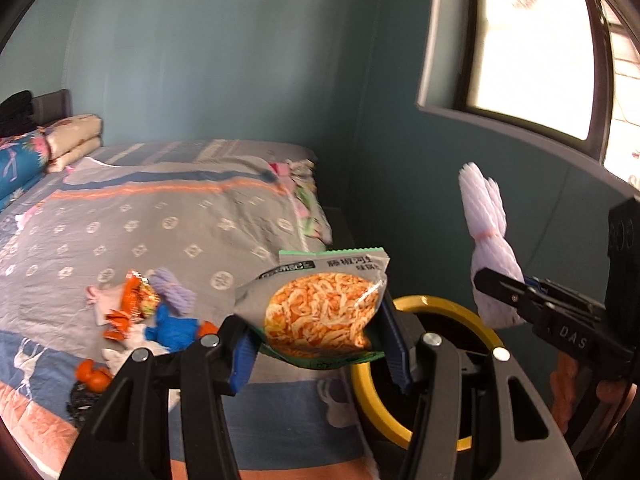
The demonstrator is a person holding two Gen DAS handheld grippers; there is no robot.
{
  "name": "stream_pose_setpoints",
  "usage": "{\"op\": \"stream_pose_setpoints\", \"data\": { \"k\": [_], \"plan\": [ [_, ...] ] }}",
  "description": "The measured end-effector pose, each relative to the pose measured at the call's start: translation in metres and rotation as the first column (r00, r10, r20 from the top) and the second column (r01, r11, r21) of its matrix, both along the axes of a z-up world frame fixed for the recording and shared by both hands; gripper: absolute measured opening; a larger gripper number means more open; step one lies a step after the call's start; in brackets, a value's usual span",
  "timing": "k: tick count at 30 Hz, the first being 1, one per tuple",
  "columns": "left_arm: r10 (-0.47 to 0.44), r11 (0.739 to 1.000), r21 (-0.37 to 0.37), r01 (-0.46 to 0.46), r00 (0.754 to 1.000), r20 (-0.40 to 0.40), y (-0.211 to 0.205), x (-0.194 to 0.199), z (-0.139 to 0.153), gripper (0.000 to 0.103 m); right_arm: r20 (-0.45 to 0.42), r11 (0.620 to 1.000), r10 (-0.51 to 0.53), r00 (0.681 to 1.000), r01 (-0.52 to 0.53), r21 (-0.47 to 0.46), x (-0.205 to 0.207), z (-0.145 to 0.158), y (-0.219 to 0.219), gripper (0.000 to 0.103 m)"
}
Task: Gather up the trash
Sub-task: 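Carry the snack bag and rope bundle with both tools over the yellow bin, then open both tools to drop the snack bag and rope into the bin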
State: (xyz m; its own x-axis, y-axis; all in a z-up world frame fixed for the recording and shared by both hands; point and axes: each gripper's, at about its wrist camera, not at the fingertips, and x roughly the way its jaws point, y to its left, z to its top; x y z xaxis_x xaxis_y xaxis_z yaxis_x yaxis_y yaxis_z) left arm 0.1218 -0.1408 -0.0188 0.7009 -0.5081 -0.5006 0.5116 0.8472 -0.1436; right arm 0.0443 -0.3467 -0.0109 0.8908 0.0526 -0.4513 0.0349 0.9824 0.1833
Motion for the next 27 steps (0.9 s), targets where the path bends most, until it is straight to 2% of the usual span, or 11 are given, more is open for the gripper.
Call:
{"op": "stream_pose_setpoints", "data": {
  "k": [5, 9, 16, 21, 23, 27],
  "plan": [
    [-0.076, 0.997, 0.008, 0.077, 0.995, -0.065, -0.03, 0.008, -0.018, 0.05, -0.035, 0.999, -0.035, 0.999, 0.036, 0.01, 0.002, -0.012, -0.02, 0.027],
    [-0.12, 0.992, 0.015, 0.122, 0.989, -0.085, -0.048, 0.009, -0.031, 0.05, -0.057, 0.998, -0.054, 0.997, 0.057, 0.039, -0.001, -0.024, -0.035, 0.027],
    [-0.189, 0.98, 0.025, 0.196, 0.968, -0.167, -0.08, 0.019, -0.062, 0.05, -0.162, 0.995, -0.057, 0.985, 0.07, 0.078, 0.01, -0.053, -0.051, 0.028],
    [-0.226, 0.97, 0.042, 0.241, 0.949, -0.217, -0.098, 0.022, -0.08, 0.05, -0.188, 0.991, -0.079, 0.979, 0.098, 0.09, 0.008, -0.064, -0.063, 0.03],
    [-0.235, 0.967, 0.046, 0.251, 0.946, -0.223, -0.102, 0.022, -0.084, 0.051, -0.195, 0.99, -0.085, 0.977, 0.105, 0.097, 0.008, -0.067, -0.066, 0.032],
    [-0.233, 0.968, 0.035, 0.248, 0.944, -0.232, -0.102, 0.023, -0.086, 0.06, -0.208, 0.988, -0.093, 0.974, 0.117, 0.104, 0.008, -0.074, -0.072, 0.033]
  ]
}}
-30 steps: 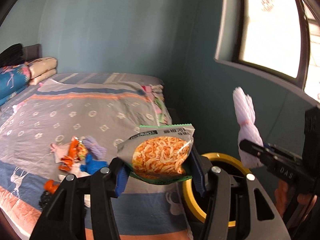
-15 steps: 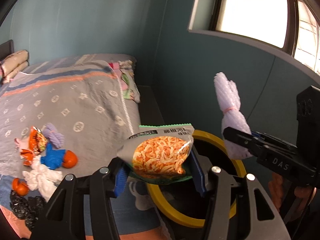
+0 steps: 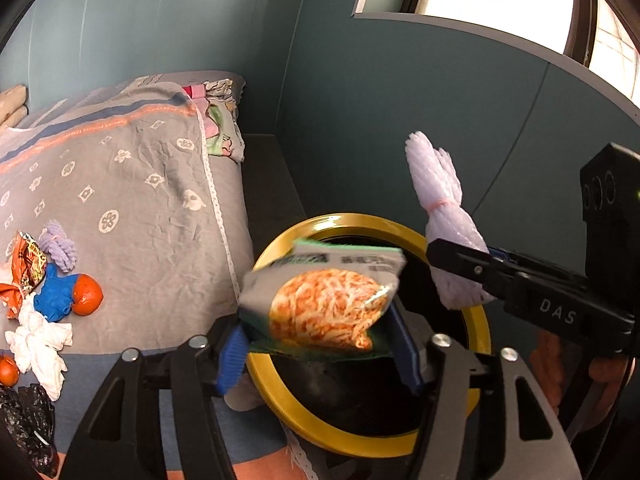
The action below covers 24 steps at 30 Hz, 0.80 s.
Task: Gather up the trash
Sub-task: 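Open both tools to drop the snack bag and rope into the bin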
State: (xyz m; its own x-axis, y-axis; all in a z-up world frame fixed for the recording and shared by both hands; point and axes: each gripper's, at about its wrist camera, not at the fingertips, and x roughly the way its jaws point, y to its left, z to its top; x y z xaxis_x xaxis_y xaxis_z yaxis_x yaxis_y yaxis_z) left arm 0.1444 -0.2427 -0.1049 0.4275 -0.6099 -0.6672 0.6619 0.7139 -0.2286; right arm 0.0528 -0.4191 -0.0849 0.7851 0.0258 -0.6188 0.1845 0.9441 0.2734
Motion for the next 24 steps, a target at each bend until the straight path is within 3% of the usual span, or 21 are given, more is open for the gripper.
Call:
{"op": "stream_pose_setpoints", "data": {
  "k": [12, 24],
  "plan": [
    [0.043, 0.998, -0.035, -0.043, 0.999, -0.008, 0.014, 0.001, 0.006, 0.08, -0.001, 0.999, -0.035, 0.999, 0.035, 0.037, 0.001, -0.003, -0.01, 0.058],
    [0.162, 0.985, -0.071, -0.157, 0.983, 0.086, 0.053, -0.002, 0.036, 0.095, 0.083, 1.0, 0.0, 0.997, -0.001, 0.016, -0.005, 0.012, 0.0, 0.069]
  ]
}}
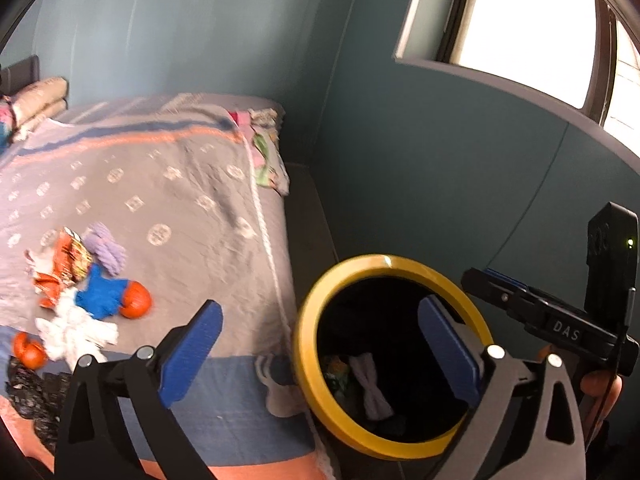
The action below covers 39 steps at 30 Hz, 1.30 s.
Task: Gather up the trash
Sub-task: 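Open both tools to drop the snack bag and rope into the bin, then move both tools back over the remaining trash on the bed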
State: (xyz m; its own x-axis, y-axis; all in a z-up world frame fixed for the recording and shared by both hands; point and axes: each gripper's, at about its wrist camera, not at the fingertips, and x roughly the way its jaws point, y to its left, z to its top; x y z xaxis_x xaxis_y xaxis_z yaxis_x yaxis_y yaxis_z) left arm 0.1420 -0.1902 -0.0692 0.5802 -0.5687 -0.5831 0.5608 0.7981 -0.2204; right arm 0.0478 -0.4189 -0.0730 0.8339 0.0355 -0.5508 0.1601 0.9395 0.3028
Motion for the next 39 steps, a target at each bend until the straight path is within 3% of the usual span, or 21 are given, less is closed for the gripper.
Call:
{"op": "stream_pose_setpoints", "data": {
  "k": [5, 7, 16, 22, 28, 39],
  "plan": [
    [0.057, 0.998, 0.0, -0.057, 0.996, 0.064, 0.023, 0.0, 0.017, 0.095, 0.047, 0.998, 0.06, 0.997, -0.058, -0.037, 0.005, 0.016, 0.022, 0.073],
    [0.088, 0.996, -0.01, -0.087, 0.993, 0.076, 0.036, 0.0, 0.023, 0.095, 0.071, 0.996, 0.086, 0.994, -0.083, -0.044, 0.006, 0.021, 0.03, 0.08],
    [0.228, 0.973, -0.011, -0.229, 0.966, 0.118, 0.097, 0.001, 0.035, 0.095, 0.144, 0.975, 0.21, 0.967, -0.196, -0.106, 0.031, 0.044, 0.081, 0.082],
    [0.347, 0.936, 0.014, -0.352, 0.929, 0.13, 0.143, 0.006, 0.034, 0.095, 0.157, 0.952, 0.283, 0.946, -0.258, -0.165, 0.055, 0.057, 0.119, 0.082],
    [0.429, 0.897, 0.047, -0.439, 0.892, 0.14, 0.179, 0.007, 0.029, 0.095, 0.17, 0.951, 0.29, 0.942, -0.263, -0.161, 0.079, 0.059, 0.14, 0.088],
    [0.536, 0.832, 0.121, -0.541, 0.841, 0.076, 0.238, 0.014, -0.008, 0.095, 0.175, 0.947, 0.275, 0.945, -0.234, -0.222, 0.126, 0.051, 0.171, 0.095]
  ]
}}
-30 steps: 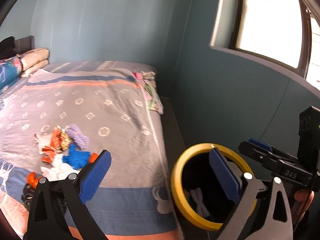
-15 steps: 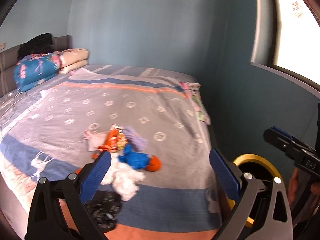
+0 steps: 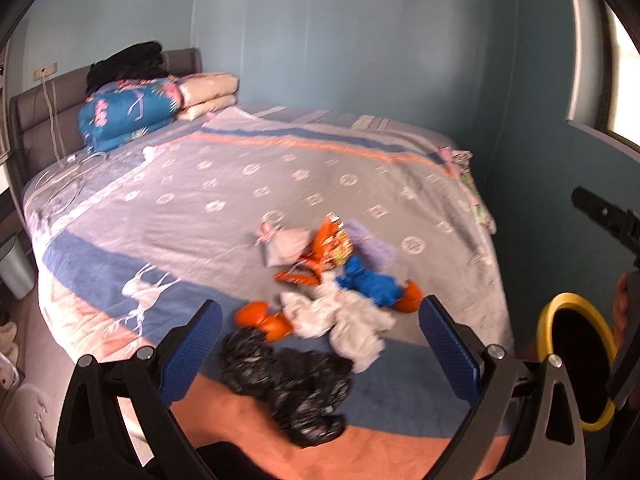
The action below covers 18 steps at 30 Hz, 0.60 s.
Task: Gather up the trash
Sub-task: 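Move both tools back over the remaining trash on the bed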
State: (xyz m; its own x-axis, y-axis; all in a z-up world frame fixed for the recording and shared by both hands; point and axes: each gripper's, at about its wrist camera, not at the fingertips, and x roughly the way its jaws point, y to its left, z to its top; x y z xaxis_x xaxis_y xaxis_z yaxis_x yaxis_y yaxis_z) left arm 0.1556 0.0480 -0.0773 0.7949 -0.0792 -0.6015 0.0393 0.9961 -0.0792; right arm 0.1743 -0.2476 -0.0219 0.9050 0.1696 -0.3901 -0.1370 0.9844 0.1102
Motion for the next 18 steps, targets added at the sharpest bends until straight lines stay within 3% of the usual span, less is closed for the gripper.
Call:
{"op": "stream_pose_setpoints", "data": {
  "k": [8, 18],
  "plan": [
    [0.06, 0.998, -0.006, -0.06, 0.994, -0.092, 0.026, 0.006, -0.034, 0.095, -0.022, 0.998, 0.027, 0.999, -0.028, -0.052, 0.03, -0.019, 0.027, 0.095],
    [0.09, 0.994, -0.047, -0.102, 0.973, -0.214, 0.046, 0.021, -0.073, 0.095, -0.165, 0.981, 0.086, 0.982, -0.113, -0.161, 0.08, -0.072, 0.069, 0.095]
  ]
}}
